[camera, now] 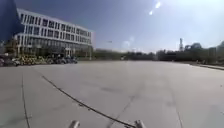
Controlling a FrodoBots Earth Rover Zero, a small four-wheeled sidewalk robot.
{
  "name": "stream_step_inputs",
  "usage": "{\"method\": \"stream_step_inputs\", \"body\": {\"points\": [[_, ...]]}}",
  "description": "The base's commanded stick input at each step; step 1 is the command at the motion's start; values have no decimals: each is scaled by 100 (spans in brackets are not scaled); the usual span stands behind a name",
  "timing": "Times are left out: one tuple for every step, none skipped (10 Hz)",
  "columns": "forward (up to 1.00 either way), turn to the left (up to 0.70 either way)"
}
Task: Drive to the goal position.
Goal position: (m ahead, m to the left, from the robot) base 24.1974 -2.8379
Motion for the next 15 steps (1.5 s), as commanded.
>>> {"method": "stream_step_inputs", "body": {"points": [[70,0],[70,0],[70,0],[70,0],[70,0],[70,0],[70,0],[70,0],[70,0],[70,0],[70,0],[70,0],[70,0],[70,0],[70,0]]}}
